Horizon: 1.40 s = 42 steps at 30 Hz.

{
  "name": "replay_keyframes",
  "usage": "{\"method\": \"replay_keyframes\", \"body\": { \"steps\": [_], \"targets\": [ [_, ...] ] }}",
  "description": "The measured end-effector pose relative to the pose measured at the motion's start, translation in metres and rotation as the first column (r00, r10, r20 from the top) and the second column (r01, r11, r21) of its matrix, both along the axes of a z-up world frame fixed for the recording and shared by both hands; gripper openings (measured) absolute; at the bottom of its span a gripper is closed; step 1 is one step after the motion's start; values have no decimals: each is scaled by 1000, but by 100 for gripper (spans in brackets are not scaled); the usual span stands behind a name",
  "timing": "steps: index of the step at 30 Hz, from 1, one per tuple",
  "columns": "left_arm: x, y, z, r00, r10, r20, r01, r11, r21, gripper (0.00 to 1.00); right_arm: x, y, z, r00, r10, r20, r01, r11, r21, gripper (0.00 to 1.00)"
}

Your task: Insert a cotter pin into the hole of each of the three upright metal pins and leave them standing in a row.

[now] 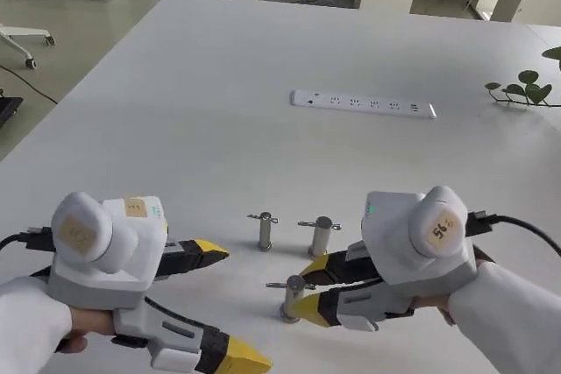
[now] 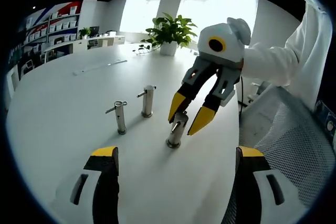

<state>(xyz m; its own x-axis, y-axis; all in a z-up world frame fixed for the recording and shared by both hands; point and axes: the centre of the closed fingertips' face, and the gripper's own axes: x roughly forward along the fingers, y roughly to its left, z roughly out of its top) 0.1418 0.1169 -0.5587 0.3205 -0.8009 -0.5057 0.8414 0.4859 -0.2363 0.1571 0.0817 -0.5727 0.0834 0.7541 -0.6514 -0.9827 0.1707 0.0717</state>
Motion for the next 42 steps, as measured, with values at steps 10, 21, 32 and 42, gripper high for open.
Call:
{"method": "replay_keyframes", "body": {
  "steps": [10, 21, 32, 42],
  "targets": [
    [-20, 7, 5, 1000, -7, 5, 7, 1000, 14, 99, 2, 6, -7, 999, -32, 1, 32, 999, 3, 11],
    [-22, 12, 0, 999, 30, -16, -30, 999, 13, 99, 3, 4, -7, 1000, -6, 16, 6, 1000, -3, 8],
    [-22, 15, 4, 998, 57, -20, -57, 998, -1, 99, 28, -38, 19, 996, 29, 79, -29, 1000, -1, 8],
    [-21, 22, 4, 995, 100, -23, -100, 995, 11, 99, 68, -83, 16, 995, -41, 89, 41, 999, -1, 8]
  ]
}}
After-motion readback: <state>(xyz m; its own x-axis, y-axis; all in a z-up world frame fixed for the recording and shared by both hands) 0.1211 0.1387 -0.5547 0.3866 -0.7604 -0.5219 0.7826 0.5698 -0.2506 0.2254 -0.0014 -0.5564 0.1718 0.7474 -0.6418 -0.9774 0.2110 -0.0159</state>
